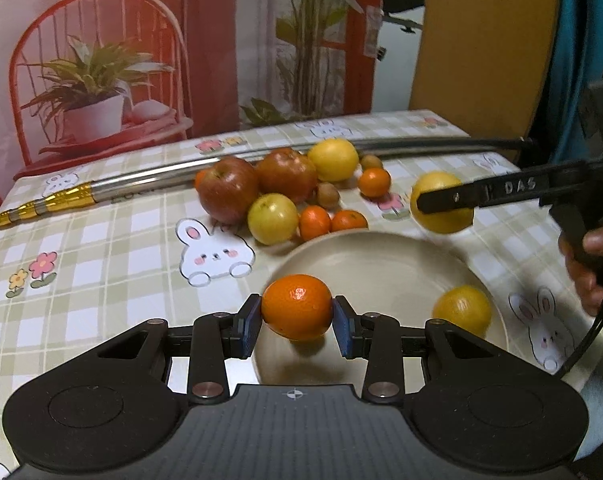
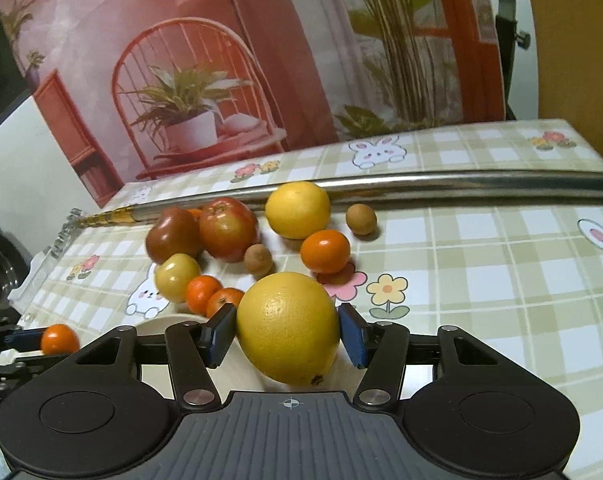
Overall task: Organize fruits
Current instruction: 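Grasp the large yellow grapefruit with the right tool while the left tool carries the tangerine, then lower the tangerine and grapefruit onto the white plate and open both tools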
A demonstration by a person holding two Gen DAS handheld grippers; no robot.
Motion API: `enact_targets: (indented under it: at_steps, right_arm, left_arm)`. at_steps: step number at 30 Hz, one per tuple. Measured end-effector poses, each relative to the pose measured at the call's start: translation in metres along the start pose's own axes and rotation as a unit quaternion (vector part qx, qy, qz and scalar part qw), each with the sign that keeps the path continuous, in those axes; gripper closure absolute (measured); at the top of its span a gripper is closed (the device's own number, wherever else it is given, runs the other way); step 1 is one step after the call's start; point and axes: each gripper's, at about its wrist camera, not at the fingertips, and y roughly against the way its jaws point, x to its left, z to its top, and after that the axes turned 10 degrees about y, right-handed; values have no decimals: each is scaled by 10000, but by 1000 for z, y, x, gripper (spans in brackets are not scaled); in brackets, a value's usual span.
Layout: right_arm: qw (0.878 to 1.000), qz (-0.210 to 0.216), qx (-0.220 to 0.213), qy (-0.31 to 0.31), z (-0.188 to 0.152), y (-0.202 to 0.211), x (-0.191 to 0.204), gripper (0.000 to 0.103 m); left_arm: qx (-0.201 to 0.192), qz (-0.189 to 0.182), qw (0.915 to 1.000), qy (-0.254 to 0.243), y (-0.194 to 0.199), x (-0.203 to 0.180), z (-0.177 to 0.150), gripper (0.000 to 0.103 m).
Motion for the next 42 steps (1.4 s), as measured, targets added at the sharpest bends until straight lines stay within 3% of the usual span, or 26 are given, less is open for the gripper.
enact_targets:
  at_steps: [18,42]
  right_arm:
    - [9968,507,234,579,-5,8,41,51]
    - [9911,557,829,885,-13,-7,52,51]
  left_arm:
    - [296,109,9991,-273,-12,-7,-13,63]
    - [376,242,9986,-269,-21,-6,-17,63]
